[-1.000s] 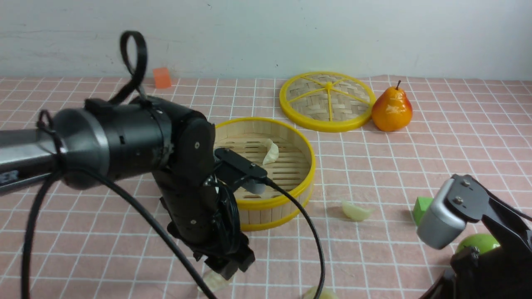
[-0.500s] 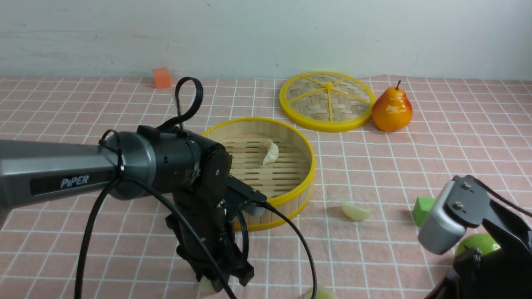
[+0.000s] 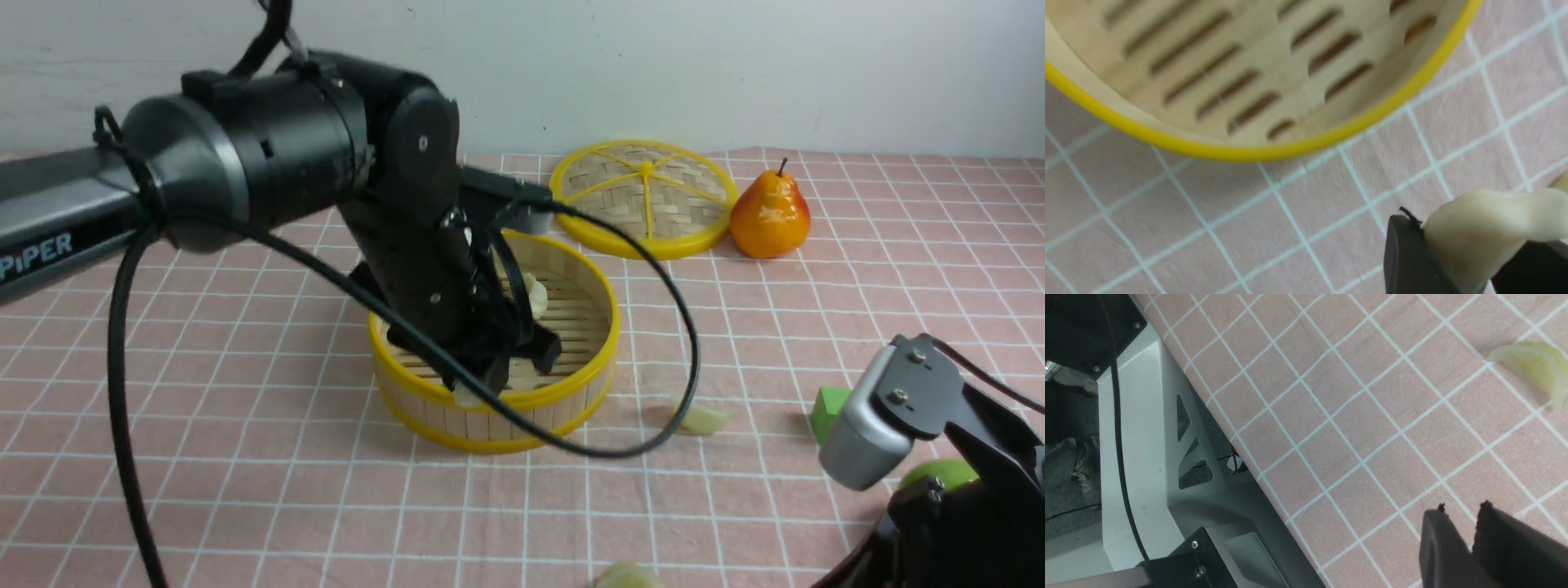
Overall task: Put the dumplings into the steamer on the table with the pink tablecloth.
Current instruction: 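Place the dumpling into the bamboo steamer basket with the left gripper, then reach for and grasp a dumpling lying on the table beside the steamer, then place the dumpling in the bamboo steamer basket with the right gripper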
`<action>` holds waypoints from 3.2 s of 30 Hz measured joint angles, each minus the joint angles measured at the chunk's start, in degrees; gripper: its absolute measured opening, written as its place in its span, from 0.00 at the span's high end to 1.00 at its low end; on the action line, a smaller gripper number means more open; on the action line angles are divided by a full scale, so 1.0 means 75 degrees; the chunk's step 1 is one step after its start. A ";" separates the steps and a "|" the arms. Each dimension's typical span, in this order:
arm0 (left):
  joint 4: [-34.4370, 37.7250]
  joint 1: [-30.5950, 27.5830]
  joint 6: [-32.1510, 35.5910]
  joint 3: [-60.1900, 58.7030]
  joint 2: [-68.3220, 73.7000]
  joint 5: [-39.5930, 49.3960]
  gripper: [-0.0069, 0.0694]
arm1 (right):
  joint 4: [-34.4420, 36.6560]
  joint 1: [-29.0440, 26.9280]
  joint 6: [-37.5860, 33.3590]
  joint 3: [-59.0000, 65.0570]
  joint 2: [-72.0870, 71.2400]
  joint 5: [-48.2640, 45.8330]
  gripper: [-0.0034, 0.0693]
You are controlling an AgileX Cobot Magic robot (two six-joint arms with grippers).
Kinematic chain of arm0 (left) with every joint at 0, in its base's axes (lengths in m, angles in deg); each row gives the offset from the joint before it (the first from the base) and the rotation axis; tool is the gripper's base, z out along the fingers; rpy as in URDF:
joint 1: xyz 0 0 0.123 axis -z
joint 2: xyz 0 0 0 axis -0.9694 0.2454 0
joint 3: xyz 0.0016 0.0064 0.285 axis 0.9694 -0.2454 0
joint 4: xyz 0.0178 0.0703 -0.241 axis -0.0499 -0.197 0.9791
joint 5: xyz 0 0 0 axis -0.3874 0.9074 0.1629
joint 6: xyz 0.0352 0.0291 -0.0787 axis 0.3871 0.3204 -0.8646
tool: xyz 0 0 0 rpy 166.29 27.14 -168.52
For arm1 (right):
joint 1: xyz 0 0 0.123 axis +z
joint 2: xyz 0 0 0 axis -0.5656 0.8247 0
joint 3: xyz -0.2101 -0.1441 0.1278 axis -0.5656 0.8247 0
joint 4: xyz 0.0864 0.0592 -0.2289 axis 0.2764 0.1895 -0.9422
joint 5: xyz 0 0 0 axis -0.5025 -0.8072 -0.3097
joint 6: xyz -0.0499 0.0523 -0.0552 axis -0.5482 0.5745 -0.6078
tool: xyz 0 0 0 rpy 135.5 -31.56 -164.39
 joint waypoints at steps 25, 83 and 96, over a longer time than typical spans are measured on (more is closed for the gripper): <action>-0.0117 -0.1322 -0.1135 0.4173 0.4012 0.0177 0.38 | -0.0290 0.0000 0.0200 -0.0138 0.0000 -0.0918 0.74; 0.0710 -0.1322 -0.0721 -0.2991 -0.7402 0.1515 0.93 | -0.4504 0.1918 0.0261 -0.4703 0.7052 -0.0211 0.66; 0.0687 -0.1322 -0.0721 -0.3302 -0.7844 0.1514 0.93 | -0.4700 0.1827 0.3036 -0.9121 0.7805 -0.0682 0.66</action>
